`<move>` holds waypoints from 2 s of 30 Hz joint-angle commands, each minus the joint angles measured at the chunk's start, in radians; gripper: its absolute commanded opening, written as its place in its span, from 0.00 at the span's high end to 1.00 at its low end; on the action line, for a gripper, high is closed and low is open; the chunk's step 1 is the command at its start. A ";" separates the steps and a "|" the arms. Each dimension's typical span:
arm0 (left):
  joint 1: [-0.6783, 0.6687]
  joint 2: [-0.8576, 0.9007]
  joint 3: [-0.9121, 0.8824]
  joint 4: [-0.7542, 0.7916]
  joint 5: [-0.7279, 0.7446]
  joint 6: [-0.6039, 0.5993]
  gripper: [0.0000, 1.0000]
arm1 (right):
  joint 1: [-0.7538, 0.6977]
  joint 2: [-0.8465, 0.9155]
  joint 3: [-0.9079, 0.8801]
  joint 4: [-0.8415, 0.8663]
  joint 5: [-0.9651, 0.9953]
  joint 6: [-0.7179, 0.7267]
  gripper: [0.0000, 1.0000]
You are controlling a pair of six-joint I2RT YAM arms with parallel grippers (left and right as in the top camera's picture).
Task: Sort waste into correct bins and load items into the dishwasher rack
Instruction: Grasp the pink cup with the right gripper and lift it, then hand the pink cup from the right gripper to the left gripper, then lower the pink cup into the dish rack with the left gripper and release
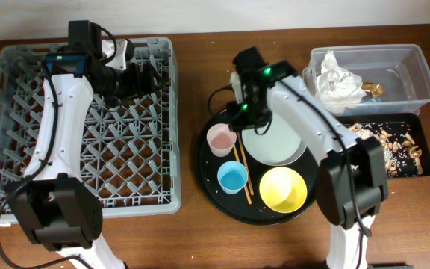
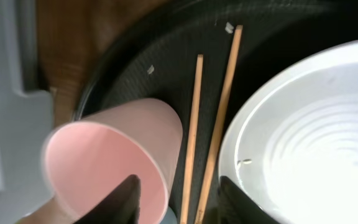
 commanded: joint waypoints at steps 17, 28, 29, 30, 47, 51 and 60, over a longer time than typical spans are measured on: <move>-0.001 -0.025 0.016 0.092 1.006 0.315 0.01 | -0.262 -0.185 0.183 0.138 -0.986 -0.147 0.96; -0.144 -0.025 0.016 0.088 1.061 0.283 0.19 | -0.096 -0.184 0.183 0.393 -0.829 -0.063 0.96; -0.154 -0.025 0.016 0.088 1.061 0.283 0.23 | -0.096 -0.184 0.183 0.410 -0.824 -0.051 0.96; -0.158 -0.025 0.016 0.088 1.061 0.283 0.27 | -0.096 -0.184 0.183 0.417 -0.795 -0.037 0.96; -0.027 -0.025 0.016 0.092 1.001 0.269 0.35 | -0.166 -0.187 0.183 0.377 -0.777 -0.037 0.20; -0.007 -0.025 0.016 0.079 0.681 0.268 0.41 | -0.288 -0.188 0.183 0.332 -0.811 -0.039 0.01; -0.063 -0.025 0.016 -0.393 -0.436 0.226 0.42 | -0.298 -0.184 0.183 -0.050 -0.135 -0.075 0.01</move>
